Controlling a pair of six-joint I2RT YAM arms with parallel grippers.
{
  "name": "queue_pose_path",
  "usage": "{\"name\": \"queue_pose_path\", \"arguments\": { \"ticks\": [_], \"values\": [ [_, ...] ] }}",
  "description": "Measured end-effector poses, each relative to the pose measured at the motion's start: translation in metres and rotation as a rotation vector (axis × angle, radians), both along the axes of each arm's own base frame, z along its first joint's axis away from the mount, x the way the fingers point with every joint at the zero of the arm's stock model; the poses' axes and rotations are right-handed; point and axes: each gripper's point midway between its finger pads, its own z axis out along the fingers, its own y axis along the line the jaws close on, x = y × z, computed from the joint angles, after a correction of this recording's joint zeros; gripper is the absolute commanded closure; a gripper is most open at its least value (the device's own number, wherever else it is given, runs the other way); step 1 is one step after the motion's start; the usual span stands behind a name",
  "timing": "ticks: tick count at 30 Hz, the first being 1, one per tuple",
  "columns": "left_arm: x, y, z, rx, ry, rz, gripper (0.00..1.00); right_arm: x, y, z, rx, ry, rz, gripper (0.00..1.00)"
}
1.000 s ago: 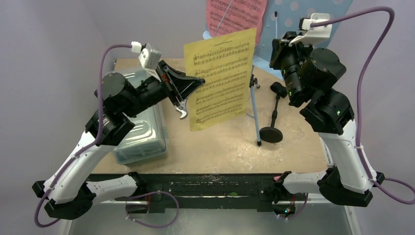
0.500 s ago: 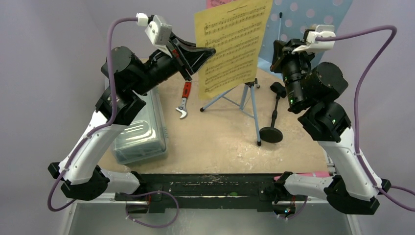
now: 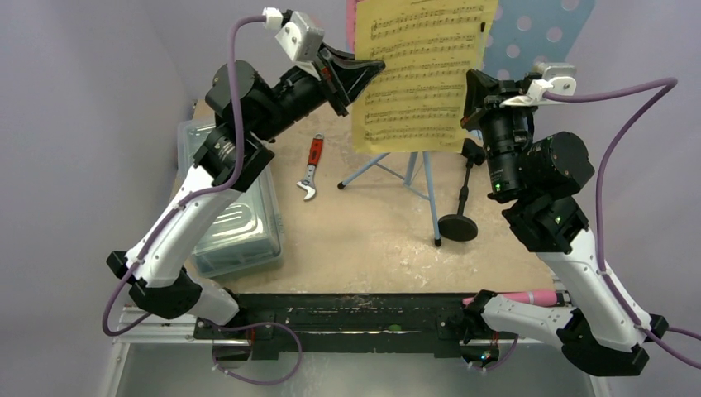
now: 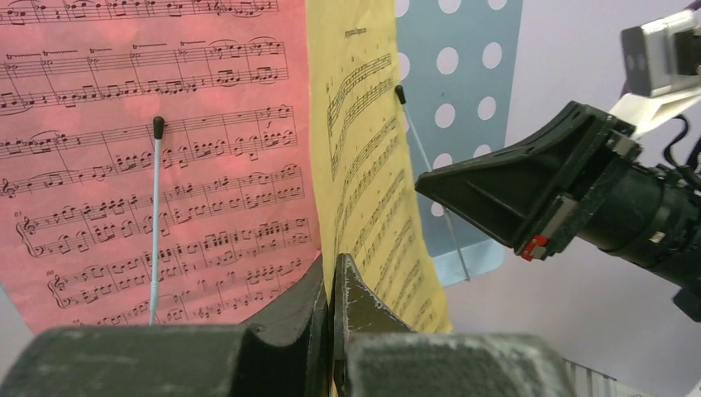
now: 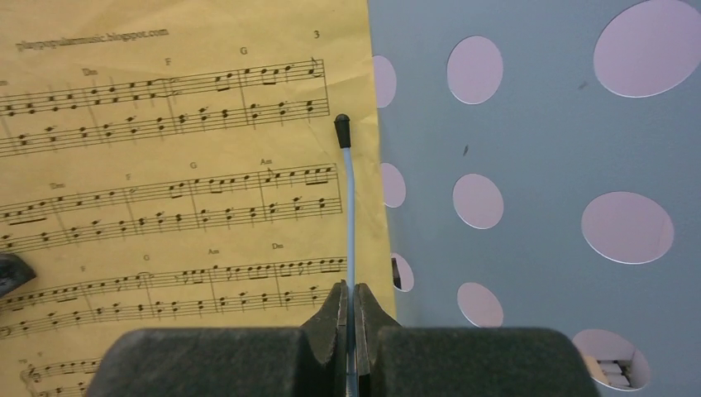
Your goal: Set up the instrument practice props
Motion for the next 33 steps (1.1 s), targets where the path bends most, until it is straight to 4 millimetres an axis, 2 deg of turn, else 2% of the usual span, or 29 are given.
{"name": "queue_pose_path", "arguments": {
  "ticks": [6,13,22,28,33],
  "values": [
    [0.024,-0.012,0.002,-0.033,-0.024,0.045,1.00,0.000,-0.001,0.002,-0.012,-0.010,-0.008,1.00],
    [0.040,-0.028,0.025,-0.088,-0.112,0.044,1.00,0.000,-0.001,0.003,-0.027,-0.014,-0.011,1.00],
    [0.065,-0.051,0.033,-0.158,-0.151,0.003,1.00,0.000,0.001,0.003,-0.036,-0.018,-0.004,1.00],
    [0.075,-0.065,0.037,-0.212,-0.149,-0.058,1.00,0.000,0.002,0.003,-0.042,-0.020,0.002,1.00],
    [0.079,-0.066,0.041,-0.280,-0.121,-0.107,1.00,0.000,0.002,0.003,-0.042,-0.021,0.001,1.00]
  ]
}}
